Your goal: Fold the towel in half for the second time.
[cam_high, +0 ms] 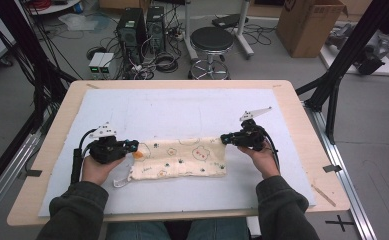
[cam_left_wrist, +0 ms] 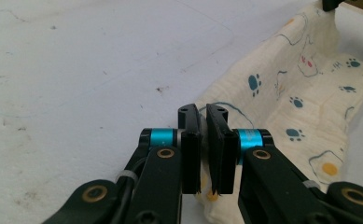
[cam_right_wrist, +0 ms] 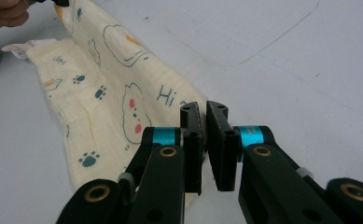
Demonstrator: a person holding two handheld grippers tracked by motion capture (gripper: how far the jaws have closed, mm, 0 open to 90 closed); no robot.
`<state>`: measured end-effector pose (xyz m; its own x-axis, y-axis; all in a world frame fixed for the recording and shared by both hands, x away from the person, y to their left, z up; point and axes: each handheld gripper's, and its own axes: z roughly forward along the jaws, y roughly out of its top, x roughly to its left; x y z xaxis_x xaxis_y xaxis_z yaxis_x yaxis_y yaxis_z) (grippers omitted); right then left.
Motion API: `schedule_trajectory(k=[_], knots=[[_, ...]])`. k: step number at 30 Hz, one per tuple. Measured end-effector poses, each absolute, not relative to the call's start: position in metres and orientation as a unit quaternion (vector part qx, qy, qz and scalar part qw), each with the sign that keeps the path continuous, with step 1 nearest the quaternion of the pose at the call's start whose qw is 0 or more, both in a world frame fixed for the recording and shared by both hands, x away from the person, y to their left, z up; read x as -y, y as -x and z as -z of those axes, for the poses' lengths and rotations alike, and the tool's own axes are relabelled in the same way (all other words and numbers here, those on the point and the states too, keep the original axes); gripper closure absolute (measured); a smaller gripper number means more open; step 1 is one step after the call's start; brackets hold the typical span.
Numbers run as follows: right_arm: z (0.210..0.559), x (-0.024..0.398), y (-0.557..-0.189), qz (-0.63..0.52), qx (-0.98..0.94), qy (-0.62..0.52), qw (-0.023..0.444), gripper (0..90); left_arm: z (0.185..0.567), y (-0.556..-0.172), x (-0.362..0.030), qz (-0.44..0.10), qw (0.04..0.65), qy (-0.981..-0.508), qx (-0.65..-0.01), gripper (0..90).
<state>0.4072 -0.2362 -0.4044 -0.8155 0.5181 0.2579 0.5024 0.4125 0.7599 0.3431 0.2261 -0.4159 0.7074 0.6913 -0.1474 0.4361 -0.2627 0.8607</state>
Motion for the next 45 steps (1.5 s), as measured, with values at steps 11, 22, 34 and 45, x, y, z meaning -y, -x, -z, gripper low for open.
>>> schedule_trajectory(k=[11, 22, 34, 45], knots=[[0.404, 0.239, -0.394, -0.455, -0.842, -0.290, 0.005, 85.0, 0.413, -0.330, -0.226, -0.129, 0.483, -0.797, -0.339, 84.0], [0.408, 0.242, -0.380, -0.458, -0.846, -0.274, 0.001, 84.9, 0.411, -0.316, -0.223, -0.135, 0.466, -0.814, -0.321, 83.6], [0.414, 0.243, -0.365, -0.458, -0.850, -0.261, 0.004, 84.9, 0.417, -0.301, -0.224, -0.128, 0.462, -0.820, -0.314, 83.6], [0.420, 0.243, -0.348, -0.441, -0.863, -0.246, 0.007, 84.7, 0.422, -0.290, -0.222, -0.122, 0.447, -0.833, -0.301, 83.6]])
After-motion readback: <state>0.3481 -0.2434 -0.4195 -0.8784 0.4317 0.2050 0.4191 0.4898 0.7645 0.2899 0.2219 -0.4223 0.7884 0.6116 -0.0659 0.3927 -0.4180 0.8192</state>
